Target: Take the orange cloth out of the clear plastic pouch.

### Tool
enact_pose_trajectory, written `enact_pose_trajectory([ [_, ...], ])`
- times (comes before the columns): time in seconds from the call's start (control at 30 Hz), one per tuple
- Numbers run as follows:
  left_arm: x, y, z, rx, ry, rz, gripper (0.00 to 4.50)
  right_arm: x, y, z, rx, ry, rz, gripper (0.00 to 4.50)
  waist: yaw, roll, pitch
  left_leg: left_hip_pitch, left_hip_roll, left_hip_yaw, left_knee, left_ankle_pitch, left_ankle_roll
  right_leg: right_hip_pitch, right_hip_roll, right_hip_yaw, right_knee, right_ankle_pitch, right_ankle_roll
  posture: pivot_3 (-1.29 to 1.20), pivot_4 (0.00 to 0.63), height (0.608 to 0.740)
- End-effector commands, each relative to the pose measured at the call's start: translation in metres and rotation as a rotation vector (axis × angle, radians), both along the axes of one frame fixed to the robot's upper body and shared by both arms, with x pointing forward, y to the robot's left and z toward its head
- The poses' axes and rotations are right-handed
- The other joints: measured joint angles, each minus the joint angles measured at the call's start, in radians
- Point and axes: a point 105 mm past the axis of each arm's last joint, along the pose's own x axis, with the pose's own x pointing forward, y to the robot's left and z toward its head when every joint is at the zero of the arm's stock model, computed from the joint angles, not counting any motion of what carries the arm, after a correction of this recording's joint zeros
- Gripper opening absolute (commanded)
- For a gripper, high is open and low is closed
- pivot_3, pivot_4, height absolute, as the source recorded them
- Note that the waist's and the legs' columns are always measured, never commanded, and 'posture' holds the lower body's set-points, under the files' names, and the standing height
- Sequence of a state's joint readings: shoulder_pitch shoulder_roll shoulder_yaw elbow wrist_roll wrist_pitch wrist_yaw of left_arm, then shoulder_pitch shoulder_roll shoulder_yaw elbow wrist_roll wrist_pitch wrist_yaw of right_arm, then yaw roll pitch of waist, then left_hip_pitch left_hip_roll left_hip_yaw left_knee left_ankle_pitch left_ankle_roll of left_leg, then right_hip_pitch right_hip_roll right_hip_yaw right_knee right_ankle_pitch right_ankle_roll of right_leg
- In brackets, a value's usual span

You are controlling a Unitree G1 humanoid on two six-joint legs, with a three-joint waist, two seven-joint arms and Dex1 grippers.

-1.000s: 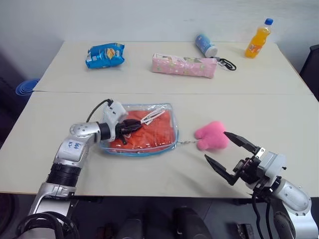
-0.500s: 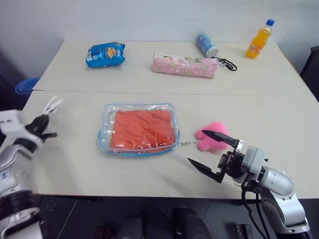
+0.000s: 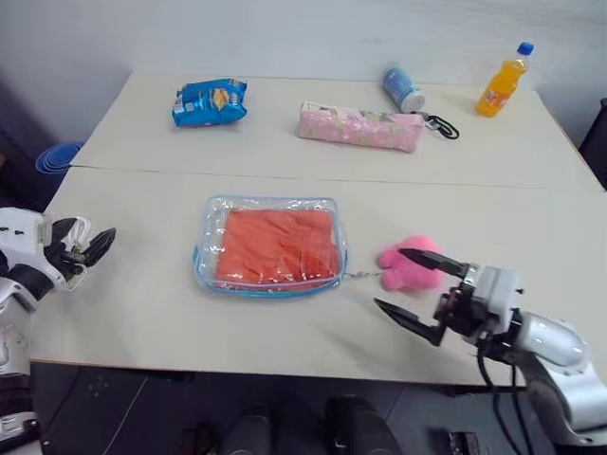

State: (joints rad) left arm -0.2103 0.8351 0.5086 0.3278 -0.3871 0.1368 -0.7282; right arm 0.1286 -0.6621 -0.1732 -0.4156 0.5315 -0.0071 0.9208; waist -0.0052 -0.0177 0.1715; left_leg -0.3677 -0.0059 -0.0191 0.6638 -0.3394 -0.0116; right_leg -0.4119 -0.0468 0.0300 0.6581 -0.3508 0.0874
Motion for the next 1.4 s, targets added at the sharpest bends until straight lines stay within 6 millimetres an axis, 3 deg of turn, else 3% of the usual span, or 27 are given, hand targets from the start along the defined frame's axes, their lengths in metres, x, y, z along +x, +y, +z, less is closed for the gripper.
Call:
enact_pose_trajectory([
  [0.03, -0.009, -0.035, 0.018, 0.069, -0.036, -0.285, 4.45, 0.012, -0.025, 0.004, -0.041, -0.007, -0.1, 4.5, -0.002, 0.0, 0.0, 0.001, 0.0, 0.001, 0.0, 0.0, 0.0, 0.001, 0.0, 0.0, 0.0, 0.0, 0.0, 0.0, 0.15, 0.74],
  [0.13, -0.012, -0.061, 0.006, 0.128, 0.05, -0.444, 4.48, 0.017, -0.033, 0.003, -0.072, 0.017, -0.108, 4.5, 0.0, 0.0, 0.0, 0.001, 0.0, 0.001, 0.001, 0.0, 0.001, 0.001, 0.0, 0.001, 0.001, 0.0, 0.0, 0.0, 0.15, 0.74],
  [0.27, -0.01, -0.069, -0.001, 0.196, 0.014, -0.478, 4.48, 0.014, -0.027, 0.01, -0.073, -0.054, -0.044, 4.5, -0.003, 0.002, 0.001, 0.001, 0.0, 0.001, 0.001, 0.0, 0.0, 0.0, 0.0, 0.001, 0.002, 0.0, 0.0, 0.0, 0.15, 0.74],
  [0.47, -0.044, -0.107, -0.032, 0.386, 0.091, -0.799, 4.48, -0.002, -0.02, 0.007, -0.078, -0.052, 0.033, 4.5, -0.003, 0.002, 0.001, 0.0, 0.0, 0.002, 0.001, -0.001, 0.002, 0.0, 0.001, 0.002, 0.002, 0.0, 0.0, 0.0, 0.15, 0.74],
  [0.63, -0.027, -0.135, -0.044, 0.408, 0.017, -0.825, 4.48, -0.011, -0.017, 0.001, -0.079, -0.047, 0.048, 4.5, 0.009, 0.002, 0.001, 0.001, 0.0, 0.001, 0.004, -0.003, 0.007, 0.002, 0.0, 0.001, 0.001, 0.0, 0.0, 0.0, 0.15, 0.74],
  [0.73, -0.015, -0.14, -0.053, 0.441, 0.014, -0.812, 4.48, -0.015, -0.014, -0.001, -0.075, -0.052, 0.048, 4.5, 0.007, 0.002, 0.001, 0.001, 0.0, 0.001, 0.004, -0.003, 0.007, 0.002, 0.001, 0.001, 0.003, 0.0, 0.0, 0.0, 0.15, 0.74],
  [0.83, -0.002, -0.146, -0.059, 0.457, 0.024, -0.815, 3.95, -0.025, -0.017, -0.005, -0.084, -0.044, 0.043, 4.5, 0.003, 0.003, 0.001, 0.001, 0.0, 0.002, 0.004, -0.003, 0.007, 0.001, 0.002, 0.002, 0.004, 0.0, 0.0, 0.0, 0.15, 0.74],
  [1.0, 0.004, -0.159, -0.074, 0.466, 0.06, -0.898, 2.45, -0.037, -0.026, -0.009, -0.088, -0.046, -0.008, 4.5, 0.003, 0.003, 0.0, 0.002, 0.0, 0.003, 0.005, -0.002, 0.005, 0.001, 0.003, 0.002, 0.005, 0.0, 0.0, 0.0, 0.15, 0.74],
  [1.27, 0.017, -0.229, -0.077, 0.408, -0.015, -1.115, 0.02, -0.06, -0.046, -0.017, -0.088, -0.006, -0.155, 4.5, 0.033, 0.004, -0.001, 0.0, -0.001, 0.001, 0.013, -0.003, 0.006, 0.004, 0.002, 0.001, 0.005, 0.001, 0.002, 0.0, 0.15, 0.74],
  [1.4, 0.014, -0.276, -0.077, 0.388, -0.062, -1.245, 0.02, -0.07, -0.053, -0.016, -0.094, 0.002, -0.211, 4.5, 0.031, 0.004, -0.001, -0.001, -0.001, 0.002, 0.016, -0.004, 0.007, 0.004, 0.002, 0.003, 0.005, 0.002, 0.004, 0.0, 0.15, 0.74],
])
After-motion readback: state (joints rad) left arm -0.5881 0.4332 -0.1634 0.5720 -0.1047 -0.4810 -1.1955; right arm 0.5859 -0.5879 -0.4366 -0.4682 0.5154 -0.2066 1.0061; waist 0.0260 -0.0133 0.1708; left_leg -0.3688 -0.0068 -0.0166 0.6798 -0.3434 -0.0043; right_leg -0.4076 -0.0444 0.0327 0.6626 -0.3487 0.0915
